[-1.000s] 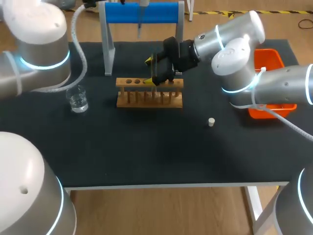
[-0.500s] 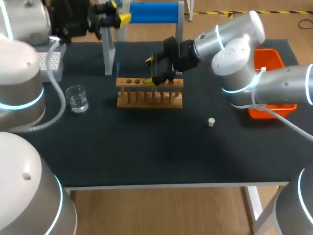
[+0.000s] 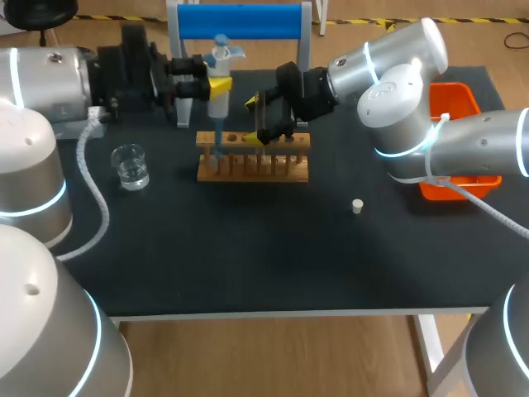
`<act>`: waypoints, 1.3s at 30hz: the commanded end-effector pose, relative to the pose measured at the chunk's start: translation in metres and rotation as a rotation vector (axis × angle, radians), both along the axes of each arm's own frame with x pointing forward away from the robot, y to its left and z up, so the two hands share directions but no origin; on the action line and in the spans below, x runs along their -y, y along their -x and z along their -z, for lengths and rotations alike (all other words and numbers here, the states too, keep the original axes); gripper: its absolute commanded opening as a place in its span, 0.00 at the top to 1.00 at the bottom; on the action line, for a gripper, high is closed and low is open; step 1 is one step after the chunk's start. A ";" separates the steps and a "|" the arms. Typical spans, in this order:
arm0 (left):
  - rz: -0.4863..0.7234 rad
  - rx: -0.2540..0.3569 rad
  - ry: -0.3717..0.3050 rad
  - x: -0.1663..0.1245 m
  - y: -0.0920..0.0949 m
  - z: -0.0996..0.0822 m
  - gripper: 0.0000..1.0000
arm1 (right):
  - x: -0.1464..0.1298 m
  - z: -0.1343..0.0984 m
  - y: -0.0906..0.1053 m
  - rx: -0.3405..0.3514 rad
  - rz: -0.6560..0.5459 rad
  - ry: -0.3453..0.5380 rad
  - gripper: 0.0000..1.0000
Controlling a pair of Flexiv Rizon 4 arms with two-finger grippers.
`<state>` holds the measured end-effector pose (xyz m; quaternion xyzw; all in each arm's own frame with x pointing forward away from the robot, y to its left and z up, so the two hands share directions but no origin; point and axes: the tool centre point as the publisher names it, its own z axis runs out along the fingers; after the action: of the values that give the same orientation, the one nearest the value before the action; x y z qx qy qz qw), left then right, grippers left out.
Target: Invert the test tube, pick up the pipette, mount the tip to pipette, aspirate from beaker and dispense into the tube, eject the tip, return the pipette, and cap with the stopper.
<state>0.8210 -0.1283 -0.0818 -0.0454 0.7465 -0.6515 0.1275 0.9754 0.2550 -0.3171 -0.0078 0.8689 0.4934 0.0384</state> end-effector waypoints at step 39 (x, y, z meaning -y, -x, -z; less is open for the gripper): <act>0.112 -0.031 0.031 0.057 0.002 0.013 1.00 | 0.020 -0.004 0.003 0.002 0.026 -0.013 0.00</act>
<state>0.8192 -0.1839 -0.0947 -0.0149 0.7401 -0.6679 0.0769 0.9798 0.2466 -0.3170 0.0021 0.8679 0.4949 0.0426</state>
